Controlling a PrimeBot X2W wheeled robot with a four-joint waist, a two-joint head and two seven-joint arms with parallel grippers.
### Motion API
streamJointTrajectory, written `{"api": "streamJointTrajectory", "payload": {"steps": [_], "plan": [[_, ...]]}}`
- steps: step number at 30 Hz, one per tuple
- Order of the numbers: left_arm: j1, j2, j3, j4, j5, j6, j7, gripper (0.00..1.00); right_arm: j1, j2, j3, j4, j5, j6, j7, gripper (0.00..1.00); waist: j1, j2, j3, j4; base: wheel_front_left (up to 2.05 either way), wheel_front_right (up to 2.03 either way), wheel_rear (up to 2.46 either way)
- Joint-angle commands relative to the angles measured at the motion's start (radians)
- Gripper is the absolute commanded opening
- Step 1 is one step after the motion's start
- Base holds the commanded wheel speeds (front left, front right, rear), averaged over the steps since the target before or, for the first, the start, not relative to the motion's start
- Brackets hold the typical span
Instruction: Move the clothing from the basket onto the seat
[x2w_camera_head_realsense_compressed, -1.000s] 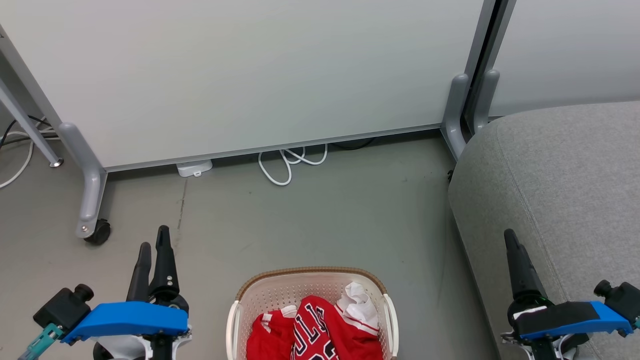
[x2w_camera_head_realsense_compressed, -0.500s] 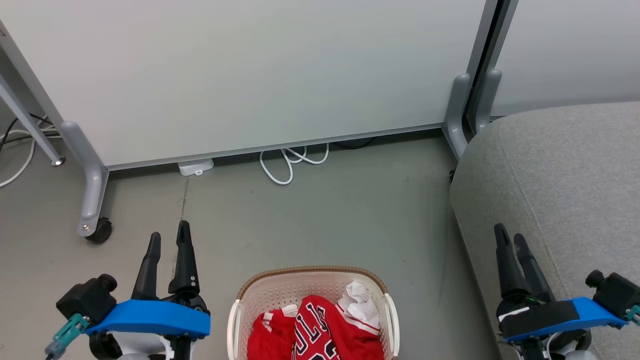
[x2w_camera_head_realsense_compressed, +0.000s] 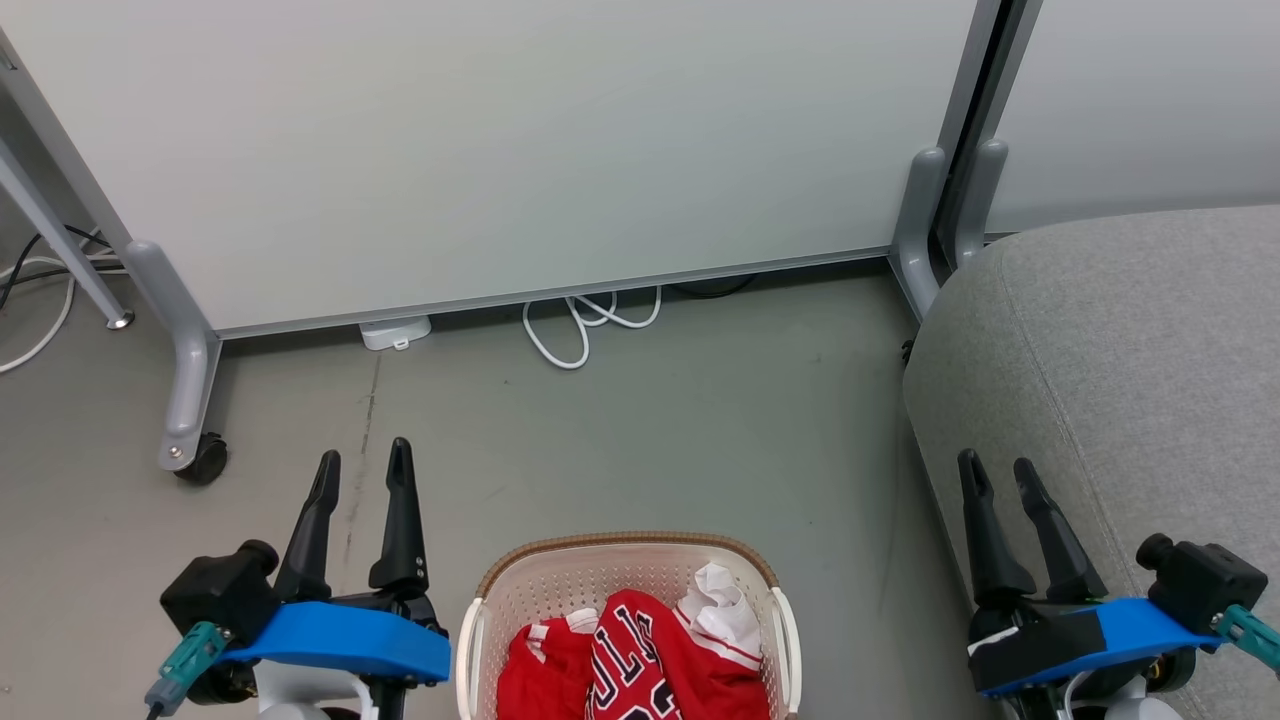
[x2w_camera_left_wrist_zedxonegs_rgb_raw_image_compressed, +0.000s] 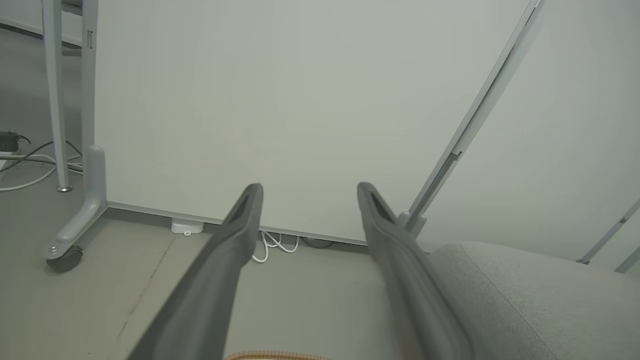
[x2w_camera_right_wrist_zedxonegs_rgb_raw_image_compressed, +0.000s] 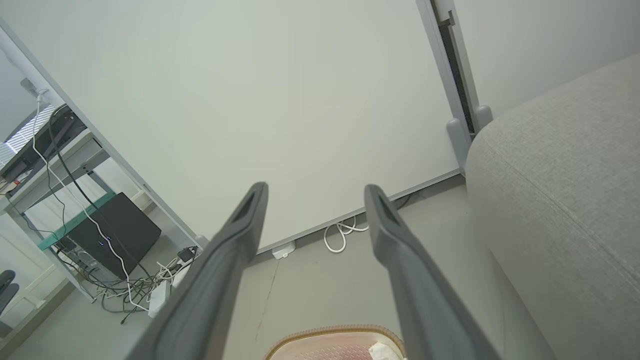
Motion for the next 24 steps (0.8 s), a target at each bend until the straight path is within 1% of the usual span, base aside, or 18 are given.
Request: {"api": "streamJointTrajectory", "payload": {"steps": [1,18,24], "plan": [[-0.014,0.006,-0.010,-0.015,0.032,0.005,-0.011,1.00,-0.004,-0.008,0.004,-0.014,-0.031,0.002,-0.011,1.00,0.0000,-0.0001,0.000,0.001,0.00,0.00,0.00],[-0.010,0.017,-0.045,-0.023,0.192,0.014,-0.051,1.00,-0.001,-0.009,0.004,-0.010,-0.197,0.002,-0.051,1.00,0.0000,-0.0001,0.004,0.007,0.00,0.00,0.00],[-0.006,0.018,-0.052,-0.022,0.232,0.013,-0.062,1.00,0.001,-0.009,0.004,-0.008,-0.243,0.002,-0.063,1.00,0.0000,-0.0001,0.005,0.009,0.00,0.00,0.00]]}}
